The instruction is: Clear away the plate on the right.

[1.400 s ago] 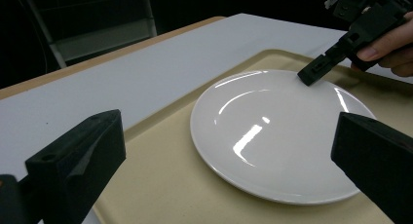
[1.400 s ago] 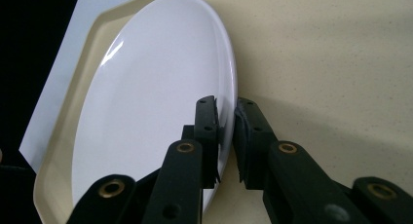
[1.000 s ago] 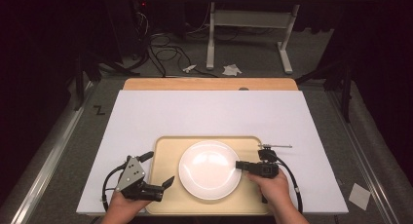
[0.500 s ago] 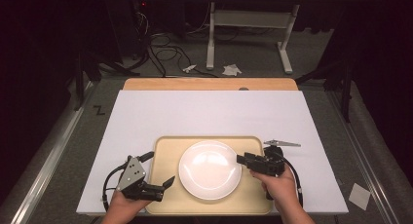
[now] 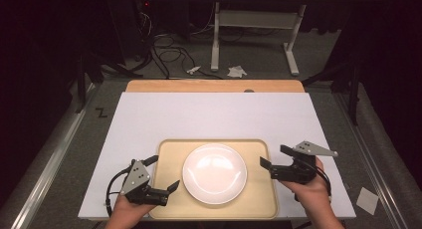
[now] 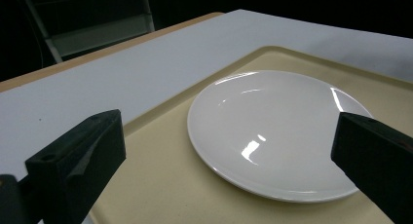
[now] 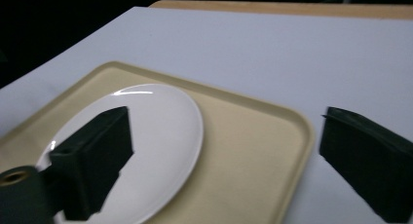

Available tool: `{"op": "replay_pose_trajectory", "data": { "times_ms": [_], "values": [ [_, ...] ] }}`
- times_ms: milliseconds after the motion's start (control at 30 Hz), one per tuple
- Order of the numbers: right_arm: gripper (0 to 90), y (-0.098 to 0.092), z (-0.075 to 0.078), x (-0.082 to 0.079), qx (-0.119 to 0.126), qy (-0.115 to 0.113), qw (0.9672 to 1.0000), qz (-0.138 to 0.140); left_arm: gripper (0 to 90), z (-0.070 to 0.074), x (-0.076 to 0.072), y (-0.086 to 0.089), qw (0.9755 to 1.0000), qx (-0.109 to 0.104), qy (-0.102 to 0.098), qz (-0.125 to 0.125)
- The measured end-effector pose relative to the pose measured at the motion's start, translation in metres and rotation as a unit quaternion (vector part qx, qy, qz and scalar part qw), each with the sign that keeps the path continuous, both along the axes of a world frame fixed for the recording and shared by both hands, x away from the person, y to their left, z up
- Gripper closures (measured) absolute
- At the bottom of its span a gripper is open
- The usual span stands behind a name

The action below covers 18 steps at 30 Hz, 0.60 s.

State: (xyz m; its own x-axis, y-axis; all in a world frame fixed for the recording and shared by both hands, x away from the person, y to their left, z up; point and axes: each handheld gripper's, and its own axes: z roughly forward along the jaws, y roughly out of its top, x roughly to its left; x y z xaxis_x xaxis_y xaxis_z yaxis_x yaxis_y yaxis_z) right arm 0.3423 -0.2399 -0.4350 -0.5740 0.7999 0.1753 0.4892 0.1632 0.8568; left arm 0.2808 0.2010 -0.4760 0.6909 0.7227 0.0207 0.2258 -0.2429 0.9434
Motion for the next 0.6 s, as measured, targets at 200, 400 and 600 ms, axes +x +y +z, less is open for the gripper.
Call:
{"op": "replay_pose_trajectory", "data": {
  "times_ms": [200,400,600],
  "values": [
    [0.1,-0.029,-0.009,-0.019,0.013,-0.039,0.9989,-0.021,0.2,0.000,-0.001,-0.004,1.0000,-0.003,0.004,0.005],
    [0.1,-0.034,-0.013,-0.020,0.023,-0.046,0.9983,-0.027,0.2,-0.003,0.002,-0.008,0.9999,0.005,0.013,0.006],
    [7.0,-0.037,-0.016,-0.018,0.022,-0.060,0.9978,-0.018,0.2,-0.004,0.002,-0.008,0.9998,0.006,0.014,0.010]
  ]
}}
